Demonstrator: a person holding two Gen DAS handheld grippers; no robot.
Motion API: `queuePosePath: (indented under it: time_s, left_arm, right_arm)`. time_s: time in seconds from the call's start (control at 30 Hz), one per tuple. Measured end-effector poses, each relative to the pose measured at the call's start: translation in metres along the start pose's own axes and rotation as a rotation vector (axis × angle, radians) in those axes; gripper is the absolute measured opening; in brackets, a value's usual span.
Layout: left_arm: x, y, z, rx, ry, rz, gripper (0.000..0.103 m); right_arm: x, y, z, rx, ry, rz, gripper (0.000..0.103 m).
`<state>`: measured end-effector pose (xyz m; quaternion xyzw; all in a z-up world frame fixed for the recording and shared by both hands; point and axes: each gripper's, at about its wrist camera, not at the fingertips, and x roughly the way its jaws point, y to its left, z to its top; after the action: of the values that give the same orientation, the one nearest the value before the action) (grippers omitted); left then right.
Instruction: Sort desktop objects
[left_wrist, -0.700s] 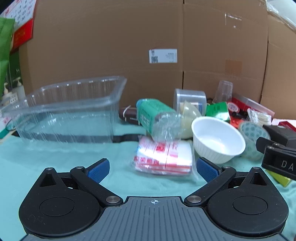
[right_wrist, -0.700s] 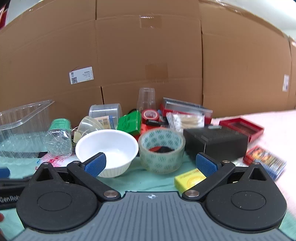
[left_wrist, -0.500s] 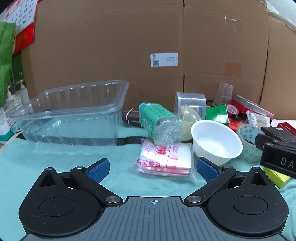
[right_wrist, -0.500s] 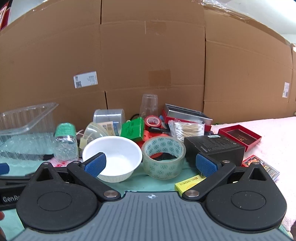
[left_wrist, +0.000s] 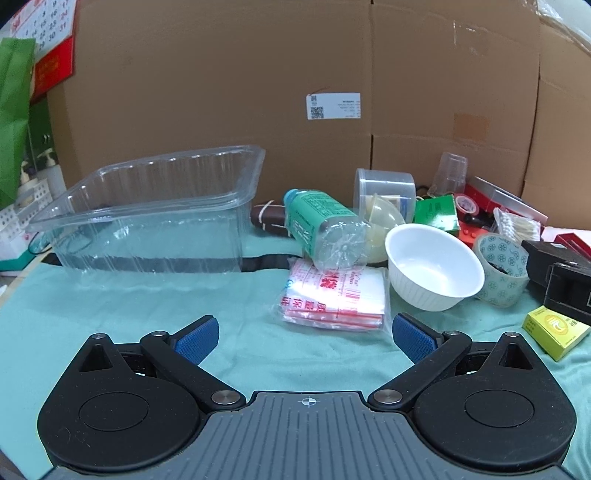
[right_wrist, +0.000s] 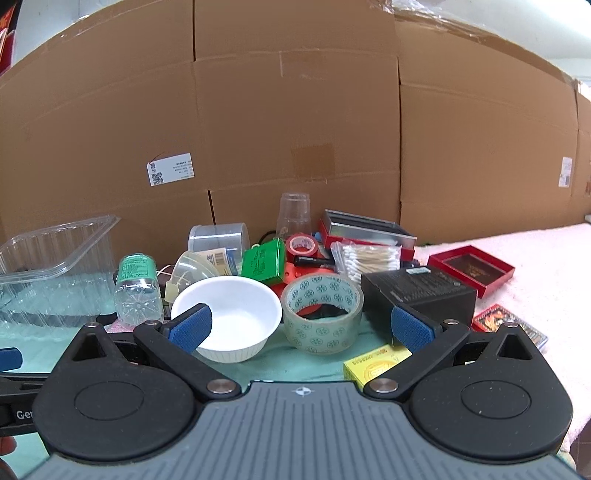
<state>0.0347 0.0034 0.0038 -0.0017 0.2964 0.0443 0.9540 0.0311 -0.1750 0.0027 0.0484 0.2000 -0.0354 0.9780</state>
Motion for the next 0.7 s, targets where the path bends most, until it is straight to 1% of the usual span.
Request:
queuePosePath:
  time_s: [0.17, 0.33, 0.47, 0.7]
  left_arm:
    - [-0.005, -0.01, -0.002, 0.029, -0.01, 0.004, 0.103]
    - [-0.01, -0.014, -0.001, 0.022, -0.018, -0.023, 0.103]
    - [-0.013, -0.016, -0.002, 0.034, -0.023, -0.009, 0.103]
    - [-0.012, -0.01, -0.004, 0.021, -0.011, -0.004, 0.103]
  right_arm:
    - [-0.004, -0.005, -0.001, 0.005, -0.002, -0.006, 0.103]
    - [-0.01, -0.01, 0.002, 0.007, -0.012, -0.006, 0.103]
    - [-0.011, -0.011, 0.003, 0.012, -0.009, 0.0, 0.103]
    - [-0.01, -0.008, 0.001, 0.009, -0.005, 0.007, 0.103]
